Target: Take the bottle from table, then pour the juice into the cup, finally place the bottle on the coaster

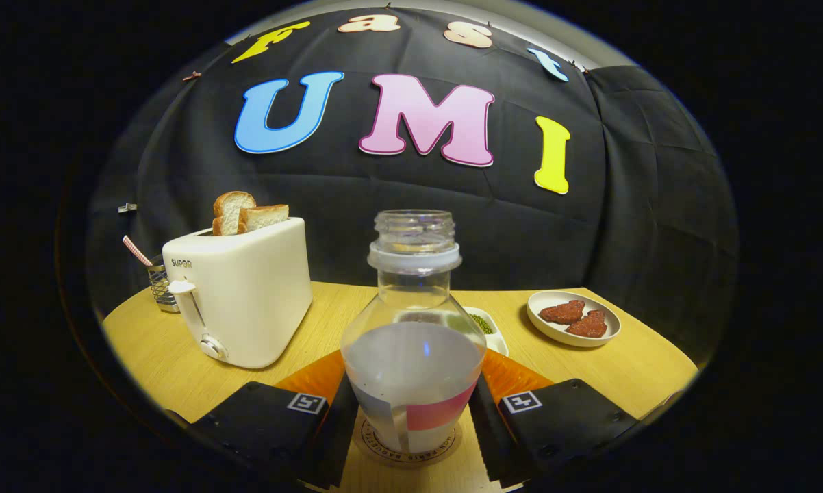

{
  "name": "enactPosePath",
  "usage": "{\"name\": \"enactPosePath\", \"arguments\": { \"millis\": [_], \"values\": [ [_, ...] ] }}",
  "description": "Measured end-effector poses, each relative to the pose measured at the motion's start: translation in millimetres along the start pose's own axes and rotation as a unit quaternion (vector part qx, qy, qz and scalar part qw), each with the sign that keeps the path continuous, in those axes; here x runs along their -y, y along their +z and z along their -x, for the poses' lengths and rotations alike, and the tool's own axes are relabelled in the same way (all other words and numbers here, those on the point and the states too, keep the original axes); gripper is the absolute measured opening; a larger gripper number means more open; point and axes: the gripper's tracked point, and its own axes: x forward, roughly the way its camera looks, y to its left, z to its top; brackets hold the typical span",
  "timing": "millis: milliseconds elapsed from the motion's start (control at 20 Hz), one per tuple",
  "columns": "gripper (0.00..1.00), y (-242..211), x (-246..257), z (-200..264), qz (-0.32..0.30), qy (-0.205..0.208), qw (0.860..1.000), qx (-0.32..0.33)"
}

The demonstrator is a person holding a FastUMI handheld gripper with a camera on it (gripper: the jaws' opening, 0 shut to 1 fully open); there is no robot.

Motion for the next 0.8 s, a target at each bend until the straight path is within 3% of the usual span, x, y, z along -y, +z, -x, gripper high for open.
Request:
{"name": "enactPosePath", "arguments": {
  "millis": [100,250,800],
  "values": [
    [0.8,-4.7,4.2,1.9,-0.003,-0.011,1.0,-0.013],
    [0.99,-7.1,11.1,10.4,0.001,-0.023,0.999,-0.026],
    [0.98,-7.8,18.5,83.8,0.008,-0.037,0.997,-0.073]
  ]
}}
